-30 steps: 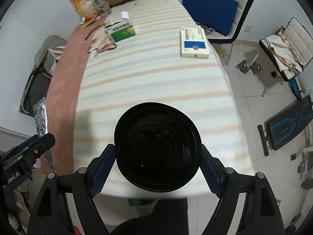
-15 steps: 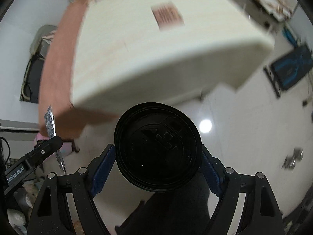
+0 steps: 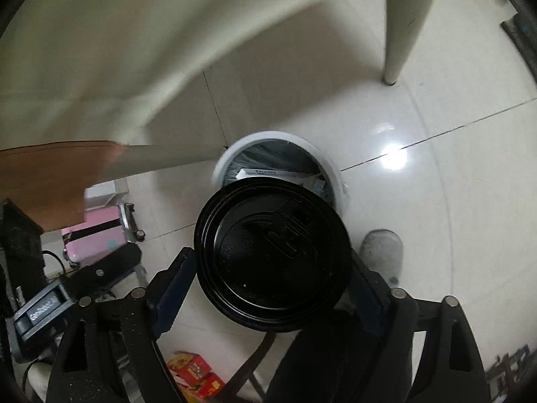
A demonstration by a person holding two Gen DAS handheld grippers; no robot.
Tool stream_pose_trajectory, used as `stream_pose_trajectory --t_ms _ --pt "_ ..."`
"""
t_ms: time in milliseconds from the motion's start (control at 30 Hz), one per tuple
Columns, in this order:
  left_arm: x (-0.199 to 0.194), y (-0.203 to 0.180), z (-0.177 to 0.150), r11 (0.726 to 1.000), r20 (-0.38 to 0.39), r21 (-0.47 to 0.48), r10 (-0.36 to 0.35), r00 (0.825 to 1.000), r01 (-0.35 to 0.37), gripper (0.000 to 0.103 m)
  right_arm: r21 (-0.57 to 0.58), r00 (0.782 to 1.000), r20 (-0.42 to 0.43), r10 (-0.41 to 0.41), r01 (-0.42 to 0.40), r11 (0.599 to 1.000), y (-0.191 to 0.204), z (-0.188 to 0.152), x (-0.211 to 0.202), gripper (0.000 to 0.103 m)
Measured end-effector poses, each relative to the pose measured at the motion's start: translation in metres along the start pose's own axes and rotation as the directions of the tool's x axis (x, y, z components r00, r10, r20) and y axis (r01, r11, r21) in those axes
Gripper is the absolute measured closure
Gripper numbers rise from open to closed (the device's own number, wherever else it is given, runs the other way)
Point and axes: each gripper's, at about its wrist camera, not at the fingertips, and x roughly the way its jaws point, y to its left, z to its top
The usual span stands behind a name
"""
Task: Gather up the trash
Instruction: 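Lift the blister pack and black lid and carry both toward the bin, then open both tools over the bin, dropping blister pack and lid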
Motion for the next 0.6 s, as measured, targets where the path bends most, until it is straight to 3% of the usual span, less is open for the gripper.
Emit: stream_pose_trajectory --t_ms 67,100,167,300,433,600 --pt "0.025 0.016 0.004 1.0 0.002 -0.026 0.015 1.0 -0.015 0.03 0.002 0.999 -0.025 0.023 -0.023 1.0 -0.009 0.01 0.03 0.01" --pt "0.034 0.022 0.006 0.999 0.008 -0.036 0.026 1.0 -0.026 0.015 0.006 0.999 -0.038 0.034 -0.034 0.999 -0.014 0.013 0.047 0.008" --pt "0.047 0.034 0.007 0.997 0.007 -0.05 0.061 0.998 -0.061 0.002 0.007 0.998 -0.056 0.03 -0.029 1.0 -0.021 0.015 0.071 0.0" --pt "0.052 0.047 0.002 0.992 0.041 -0.068 0.108 0.993 -0.105 0.002 -0.023 0.998 -0.057 -0.03 0.029 0.999 -0.024 0.014 0.09 0.0" --pt "0.037 0.046 -0.007 0.975 0.111 -0.059 0.218 0.97 -0.213 0.002 -0.091 0.988 -0.033 -0.149 0.145 0.985 -0.021 0.006 0.087 0.0" --pt "0.023 0.04 -0.018 0.96 0.114 -0.035 0.279 0.953 -0.277 0.002 -0.162 0.942 0.034 -0.333 0.334 0.929 -0.005 -0.001 0.07 0.0"
